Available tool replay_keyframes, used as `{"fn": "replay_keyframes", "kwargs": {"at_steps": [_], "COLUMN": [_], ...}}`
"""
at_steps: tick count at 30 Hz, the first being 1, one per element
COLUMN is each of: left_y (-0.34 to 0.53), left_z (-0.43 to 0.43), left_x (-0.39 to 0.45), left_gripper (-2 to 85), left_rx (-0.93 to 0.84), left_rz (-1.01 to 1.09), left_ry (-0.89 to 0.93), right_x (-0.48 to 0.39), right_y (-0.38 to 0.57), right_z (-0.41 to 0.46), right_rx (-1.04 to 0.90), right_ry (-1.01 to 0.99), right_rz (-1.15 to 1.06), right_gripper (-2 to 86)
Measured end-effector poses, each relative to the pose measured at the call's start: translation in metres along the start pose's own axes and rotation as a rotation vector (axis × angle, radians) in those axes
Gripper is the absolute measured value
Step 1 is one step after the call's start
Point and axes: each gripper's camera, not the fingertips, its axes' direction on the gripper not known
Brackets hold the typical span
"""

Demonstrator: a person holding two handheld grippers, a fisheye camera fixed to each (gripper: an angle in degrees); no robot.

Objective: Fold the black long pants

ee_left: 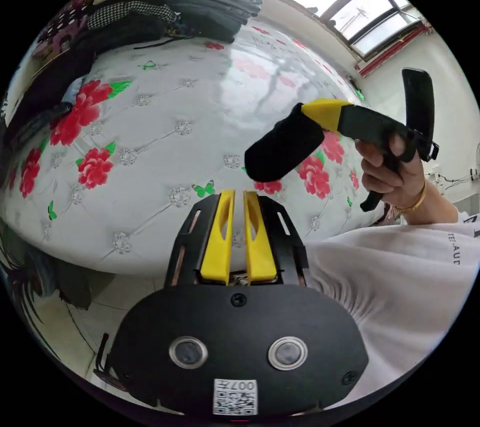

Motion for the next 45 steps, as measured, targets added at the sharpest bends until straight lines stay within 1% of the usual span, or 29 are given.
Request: {"fn": "replay_keyframes", "kwargs": {"at_steps": [1,2,4,5,6,7,8,10,11,13,16,18,21,23,24,25,29,30,31,32,33,34,35,38,40,41,43,45], "left_y": [0.008,0.017,0.032,0.041,0.045,0.051,0.055,0.059,0.059,0.055,0.039,0.025,0.001,-0.010,-0.012,-0.013,-0.009,-0.008,-0.006,-0.003,-0.002,-0.001,-0.002,-0.007,-0.011,-0.013,-0.017,-0.021], "left_z": [-0.016,-0.032,-0.058,-0.074,-0.081,-0.093,-0.104,-0.117,-0.125,-0.134,-0.139,-0.136,-0.126,-0.118,-0.116,-0.113,-0.100,-0.098,-0.092,-0.094,-0.093,-0.093,-0.094,-0.096,-0.096,-0.099,-0.104,-0.110], "left_x": [-0.026,-0.053,-0.094,-0.119,-0.131,-0.152,-0.170,-0.193,-0.203,-0.215,-0.226,-0.227,-0.216,-0.194,-0.188,-0.174,-0.144,-0.142,-0.136,-0.130,-0.128,-0.123,-0.121,-0.121,-0.121,-0.120,-0.119,-0.121], "left_gripper": [4.3,4.6,4.9,5.1,5.3,5.9,6.8,7.1,7.2,7.2,7.4,7.8,9.0,9.9,10.0,10.1,11.0,11.1,10.9,10.5,10.1,8.9,7.3,1.6,0.2,-0.3,-0.6,-0.7], "left_rx": [0.041,0.085,0.170,0.218,0.233,0.249,0.252,0.261,0.267,0.262,0.243,0.214,0.135,0.080,0.066,0.039,-0.051,-0.075,-0.118,-0.097,-0.102,-0.107,-0.116,-0.125,-0.137,-0.125,-0.111,-0.093], "left_rz": [-0.051,-0.111,-0.227,-0.286,-0.313,-0.333,-0.347,-0.365,-0.362,-0.349,-0.311,-0.269,-0.170,-0.046,-0.012,0.052,0.191,0.207,0.239,0.284,0.305,0.333,0.346,0.314,0.294,0.287,0.283,0.261], "left_ry": [0.014,0.029,0.022,0.017,0.009,0.004,0.008,0.001,-0.011,-0.032,-0.011,0.013,0.067,0.126,0.127,0.115,0.065,0.048,0.003,-0.026,-0.036,-0.060,-0.059,-0.036,-0.030,-0.039,-0.061,-0.075], "right_x": [-0.036,-0.053,-0.096,-0.101,-0.104,-0.096,-0.089,-0.046,-0.034,0.004,0.034,0.051,0.084,0.100,0.104,0.097,0.074,0.063,0.052,0.048,0.040,0.036,0.035,0.043,0.067,0.075,0.113,0.146], "right_y": [-0.034,-0.050,-0.089,-0.093,-0.094,-0.089,-0.086,-0.063,-0.057,-0.027,-0.004,-0.001,-0.001,0.000,0.000,-0.005,-0.027,-0.037,-0.048,-0.053,-0.066,-0.081,-0.089,-0.129,-0.152,-0.156,-0.164,-0.168], "right_z": [0.038,0.054,0.101,0.110,0.124,0.133,0.135,0.132,0.128,0.106,0.089,0.088,0.101,0.116,0.129,0.139,0.186,0.203,0.219,0.227,0.237,0.240,0.238,0.202,0.158,0.148,0.115,0.100], "right_rx": [-0.056,-0.079,-0.159,-0.177,-0.202,-0.207,-0.206,-0.211,-0.211,-0.188,-0.173,-0.183,-0.249,-0.289,-0.316,-0.305,-0.429,-0.478,-0.520,-0.542,-0.574,-0.575,-0.563,-0.394,-0.243,-0.211,-0.146,-0.158], "right_ry": [-0.056,-0.056,0.025,0.060,0.160,0.278,0.332,0.521,0.563,0.702,0.852,0.893,0.857,0.774,0.732,0.782,0.727,0.649,0.520,0.450,0.327,0.262,0.250,0.315,0.458,0.502,0.657,0.730], "right_rz": [-0.107,-0.155,-0.268,-0.291,-0.313,-0.284,-0.259,-0.100,-0.045,0.132,0.281,0.338,0.452,0.515,0.528,0.500,0.365,0.287,0.217,0.185,0.127,0.090,0.079,0.071,0.132,0.151,0.236,0.303], "right_gripper": [0.6,0.8,1.8,2.0,2.4,2.8,3.0,3.8,4.0,4.7,5.4,5.8,5.3,3.9,2.8,1.8,0.2,0.1,0.0,0.0,0.0,0.0,0.0,0.4,1.3,1.7,3.7,5.1]}}
